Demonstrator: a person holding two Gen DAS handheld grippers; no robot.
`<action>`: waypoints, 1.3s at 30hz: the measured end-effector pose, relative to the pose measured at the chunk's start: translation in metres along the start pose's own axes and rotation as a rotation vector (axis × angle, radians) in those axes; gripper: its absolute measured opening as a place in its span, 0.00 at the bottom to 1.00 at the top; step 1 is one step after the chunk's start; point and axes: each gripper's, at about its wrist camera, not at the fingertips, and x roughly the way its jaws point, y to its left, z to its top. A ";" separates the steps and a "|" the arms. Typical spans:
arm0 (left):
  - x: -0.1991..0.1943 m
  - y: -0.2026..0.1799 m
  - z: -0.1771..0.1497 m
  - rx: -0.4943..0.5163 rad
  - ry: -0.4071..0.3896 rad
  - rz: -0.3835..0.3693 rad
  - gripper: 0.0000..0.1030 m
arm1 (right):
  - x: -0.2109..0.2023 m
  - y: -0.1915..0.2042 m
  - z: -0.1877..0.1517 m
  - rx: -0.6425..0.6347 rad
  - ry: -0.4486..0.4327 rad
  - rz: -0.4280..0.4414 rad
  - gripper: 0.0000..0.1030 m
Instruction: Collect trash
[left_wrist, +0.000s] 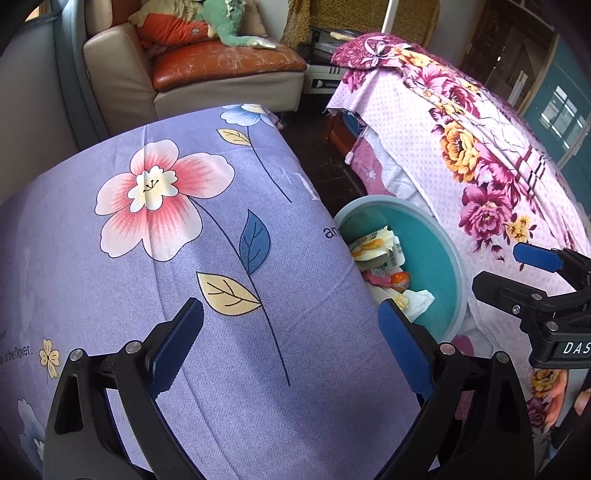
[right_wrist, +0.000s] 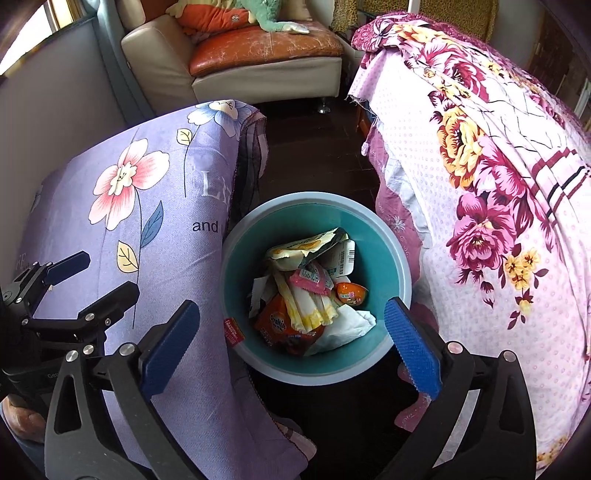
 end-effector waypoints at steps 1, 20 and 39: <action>-0.002 -0.001 -0.002 0.004 0.005 0.000 0.93 | -0.003 0.001 -0.002 -0.003 -0.003 -0.009 0.93; -0.045 0.007 -0.053 0.001 0.008 0.099 0.95 | -0.060 0.013 -0.070 -0.017 -0.041 -0.096 0.93; -0.050 0.002 -0.076 0.011 -0.005 0.109 0.96 | -0.058 0.019 -0.103 -0.042 -0.039 -0.124 0.93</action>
